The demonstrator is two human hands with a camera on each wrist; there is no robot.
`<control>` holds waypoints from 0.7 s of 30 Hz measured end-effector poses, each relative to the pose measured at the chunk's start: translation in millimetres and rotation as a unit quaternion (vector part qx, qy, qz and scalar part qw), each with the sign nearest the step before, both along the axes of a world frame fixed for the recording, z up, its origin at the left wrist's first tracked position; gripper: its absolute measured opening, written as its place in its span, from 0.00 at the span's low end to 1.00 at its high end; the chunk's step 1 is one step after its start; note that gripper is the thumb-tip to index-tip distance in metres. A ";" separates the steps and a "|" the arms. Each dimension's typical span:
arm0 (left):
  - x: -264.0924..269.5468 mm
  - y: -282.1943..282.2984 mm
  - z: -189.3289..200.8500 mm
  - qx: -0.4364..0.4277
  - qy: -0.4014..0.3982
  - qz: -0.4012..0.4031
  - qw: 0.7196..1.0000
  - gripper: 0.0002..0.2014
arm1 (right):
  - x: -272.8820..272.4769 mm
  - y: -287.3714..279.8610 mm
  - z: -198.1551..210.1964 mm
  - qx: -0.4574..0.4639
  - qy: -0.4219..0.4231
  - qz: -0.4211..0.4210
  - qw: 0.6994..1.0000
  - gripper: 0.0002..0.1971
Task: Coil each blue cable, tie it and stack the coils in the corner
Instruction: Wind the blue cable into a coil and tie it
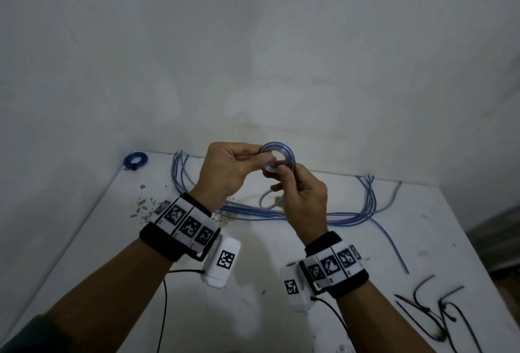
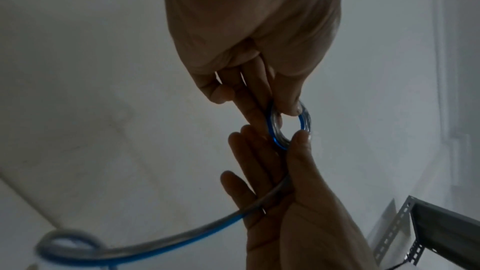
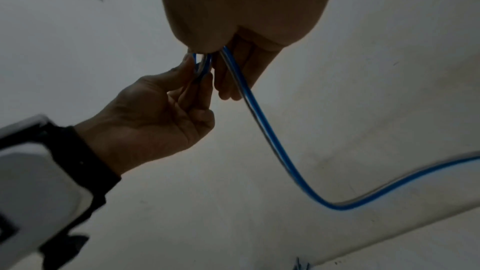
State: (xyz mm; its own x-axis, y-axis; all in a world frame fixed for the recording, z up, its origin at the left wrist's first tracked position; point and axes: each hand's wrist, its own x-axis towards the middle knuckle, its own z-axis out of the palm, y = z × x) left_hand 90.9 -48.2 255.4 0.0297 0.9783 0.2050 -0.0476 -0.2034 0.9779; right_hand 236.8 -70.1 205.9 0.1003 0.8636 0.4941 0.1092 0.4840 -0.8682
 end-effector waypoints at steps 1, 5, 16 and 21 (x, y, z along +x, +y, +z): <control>-0.1 -1.8 0.4 -0.005 -0.007 -0.010 1.000 0.09 | 0.6 0.4 2.8 -0.001 -0.001 -0.004 1.000 0.09; -3.9 -5.6 -3.9 -0.036 -0.021 -0.037 0.998 0.09 | 2.6 1.3 12.6 -0.034 0.008 0.014 0.999 0.11; -13.8 -6.1 -9.4 0.062 0.196 0.072 0.976 0.04 | 23.7 17.0 32.1 -0.051 -0.154 0.061 0.985 0.07; -19.5 2.6 -2.6 0.037 0.221 -0.015 0.974 0.11 | 33.9 25.5 42.1 -0.038 -0.275 0.065 0.959 0.11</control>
State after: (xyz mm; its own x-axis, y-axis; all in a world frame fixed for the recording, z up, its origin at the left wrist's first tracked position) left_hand 71.4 -45.5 252.8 0.1600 0.9587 0.2351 0.3679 -0.2790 0.8870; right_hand 270.7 -44.7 248.1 -0.2678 0.8870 0.3761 0.5030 0.4616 -0.7307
